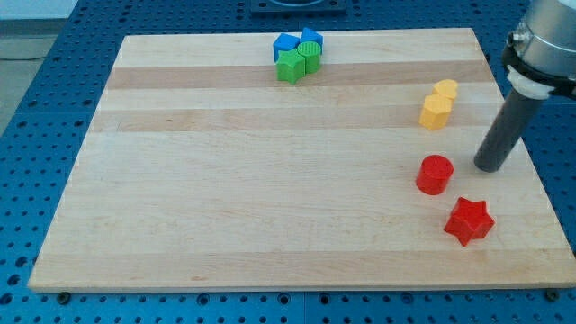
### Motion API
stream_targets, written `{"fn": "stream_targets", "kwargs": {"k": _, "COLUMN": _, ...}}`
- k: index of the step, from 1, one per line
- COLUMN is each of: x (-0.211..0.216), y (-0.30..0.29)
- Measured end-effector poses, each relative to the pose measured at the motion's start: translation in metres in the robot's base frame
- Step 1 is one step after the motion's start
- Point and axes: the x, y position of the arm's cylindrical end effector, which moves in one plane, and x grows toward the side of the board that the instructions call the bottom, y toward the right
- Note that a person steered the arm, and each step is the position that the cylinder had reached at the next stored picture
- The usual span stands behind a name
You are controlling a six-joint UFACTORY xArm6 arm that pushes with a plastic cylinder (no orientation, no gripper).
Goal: Move red circle towards red star
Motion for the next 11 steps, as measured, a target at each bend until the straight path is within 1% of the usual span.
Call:
{"fn": "stream_targets", "kwargs": {"k": 2, "x": -0.006, "y": -0.032}}
{"fn": "stream_targets", "kwargs": {"k": 3, "x": -0.006, "y": -0.063}}
{"fn": "stream_targets", "kwargs": {"k": 4, "x": -0.006, "y": -0.079}}
{"fn": "stream_targets", "kwargs": {"k": 5, "x": 0.009, "y": -0.09}}
{"fn": "stream_targets", "kwargs": {"k": 6, "x": 0.011, "y": -0.128}}
{"fn": "stream_targets", "kwargs": {"k": 7, "x": 0.018, "y": -0.141}}
{"fn": "stream_targets", "kwargs": {"k": 9, "x": 0.018, "y": -0.089}}
{"fn": "stream_targets", "kwargs": {"k": 11, "x": 0.028, "y": -0.088}}
